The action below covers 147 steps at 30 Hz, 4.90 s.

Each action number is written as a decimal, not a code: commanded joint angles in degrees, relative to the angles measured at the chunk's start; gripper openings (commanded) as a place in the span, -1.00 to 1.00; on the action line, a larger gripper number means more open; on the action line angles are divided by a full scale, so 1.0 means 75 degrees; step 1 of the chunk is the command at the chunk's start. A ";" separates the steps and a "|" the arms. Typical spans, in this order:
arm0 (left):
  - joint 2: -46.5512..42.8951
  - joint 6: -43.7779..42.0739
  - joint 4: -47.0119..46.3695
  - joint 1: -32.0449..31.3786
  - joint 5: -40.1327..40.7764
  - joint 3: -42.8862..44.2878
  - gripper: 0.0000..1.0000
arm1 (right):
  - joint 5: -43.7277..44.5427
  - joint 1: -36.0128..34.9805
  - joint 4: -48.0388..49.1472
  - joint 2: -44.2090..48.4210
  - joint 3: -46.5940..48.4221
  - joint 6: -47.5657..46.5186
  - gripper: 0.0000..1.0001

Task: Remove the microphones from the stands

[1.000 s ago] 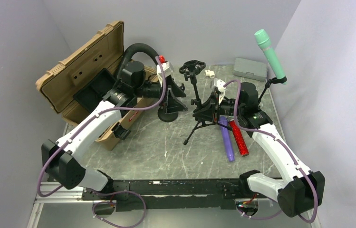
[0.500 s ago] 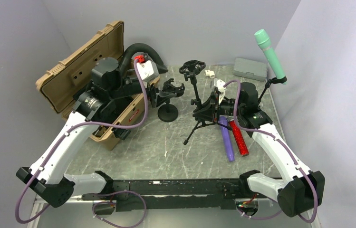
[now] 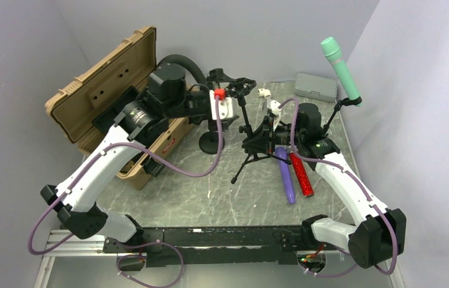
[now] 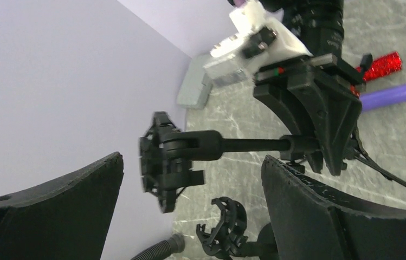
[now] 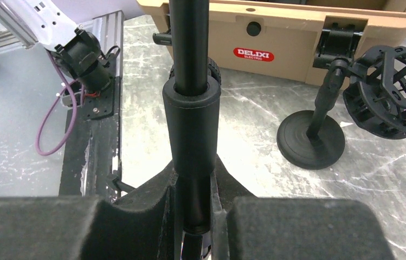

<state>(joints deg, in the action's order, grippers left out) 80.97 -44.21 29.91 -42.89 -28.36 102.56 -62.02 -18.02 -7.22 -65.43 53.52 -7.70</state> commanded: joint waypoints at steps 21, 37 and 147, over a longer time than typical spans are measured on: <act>-0.0492 0.0637 -0.0173 -0.0937 0.1457 -0.1603 0.99 | 0.0037 0.0035 0.0644 0.0296 0.0328 -0.0072 -1.00; -0.1252 0.3059 0.0297 -0.0930 0.0122 -0.1712 0.89 | 0.0768 0.0076 0.0916 0.0053 0.0609 0.0683 -1.00; 0.3942 0.6412 -0.4306 0.0678 -0.1540 0.0718 -1.00 | 0.2105 0.0572 -0.0725 0.1219 -0.0175 -0.0997 0.54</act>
<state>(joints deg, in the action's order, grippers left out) 109.32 5.06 6.33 -38.57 -39.92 102.13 -46.61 -14.48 -11.62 -57.71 51.81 -13.08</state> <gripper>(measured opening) 0.280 0.769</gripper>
